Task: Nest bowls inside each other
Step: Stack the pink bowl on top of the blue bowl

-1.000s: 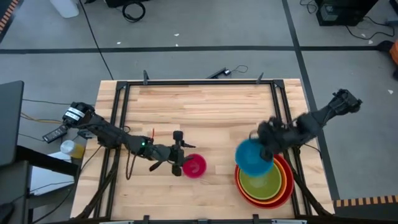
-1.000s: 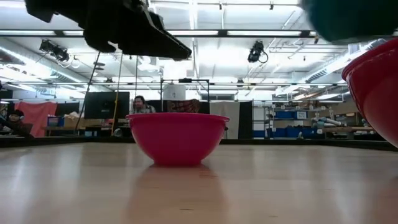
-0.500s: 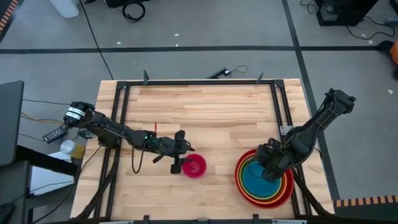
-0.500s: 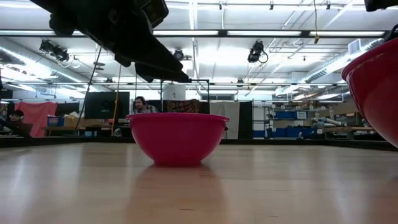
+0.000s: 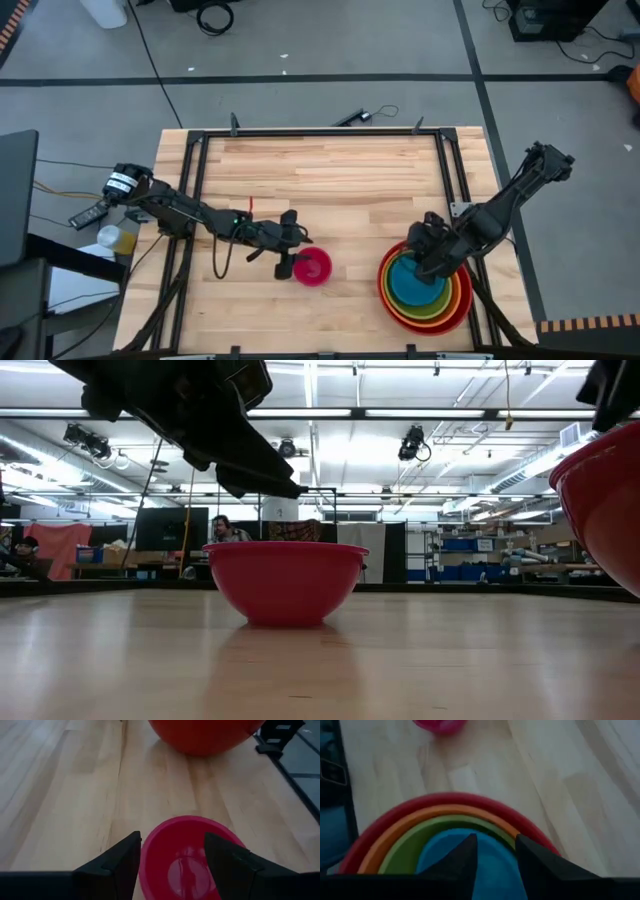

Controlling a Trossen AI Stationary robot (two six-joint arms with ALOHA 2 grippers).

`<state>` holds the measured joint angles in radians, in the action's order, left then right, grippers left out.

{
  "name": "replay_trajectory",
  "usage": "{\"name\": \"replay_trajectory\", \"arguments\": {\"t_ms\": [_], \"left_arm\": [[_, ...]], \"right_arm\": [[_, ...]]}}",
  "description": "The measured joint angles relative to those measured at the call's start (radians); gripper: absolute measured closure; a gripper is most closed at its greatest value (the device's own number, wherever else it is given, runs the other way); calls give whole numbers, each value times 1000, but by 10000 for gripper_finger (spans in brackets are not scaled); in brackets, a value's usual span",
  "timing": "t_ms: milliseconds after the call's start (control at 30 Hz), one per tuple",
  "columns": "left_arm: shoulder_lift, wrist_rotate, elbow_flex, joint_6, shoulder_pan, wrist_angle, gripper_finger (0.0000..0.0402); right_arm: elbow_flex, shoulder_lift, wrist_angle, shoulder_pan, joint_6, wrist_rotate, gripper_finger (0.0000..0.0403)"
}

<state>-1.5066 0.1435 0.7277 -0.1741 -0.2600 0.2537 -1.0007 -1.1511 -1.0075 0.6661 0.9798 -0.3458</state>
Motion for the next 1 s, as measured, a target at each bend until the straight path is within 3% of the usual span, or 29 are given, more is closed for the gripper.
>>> {"name": "replay_trajectory", "arguments": {"t_ms": [100, 233, 267, 500, 633, 733, 900, 1000], "left_arm": [[0, 44, 0, -1, 0, -7, 182], [2, 153, 0, -47, -2, -73, 182], [2, 173, 0, -48, -2, -100, 182], [2, 204, 0, -95, -8, -221, 182], [2, 215, 0, -126, -8, -276, 182], [2, 240, 0, -149, -12, -292, 182], [2, 293, 0, -161, -42, -286, 182], [2, 309, 0, -158, -52, -273, 182]], "right_arm": [[-9, 0, 39, -23, -62, -73, 260], [-9, -26, 165, -88, -178, -350, 260], [-8, -37, 213, -118, -197, -373, 260], [20, -213, 605, -340, -367, -100, 259], [21, -344, 707, -414, -381, -49, 259], [21, -424, 749, -439, -398, -45, 259], [21, -539, 911, -435, -422, 91, 258], [21, -583, 969, -436, -397, 118, 259]]}}
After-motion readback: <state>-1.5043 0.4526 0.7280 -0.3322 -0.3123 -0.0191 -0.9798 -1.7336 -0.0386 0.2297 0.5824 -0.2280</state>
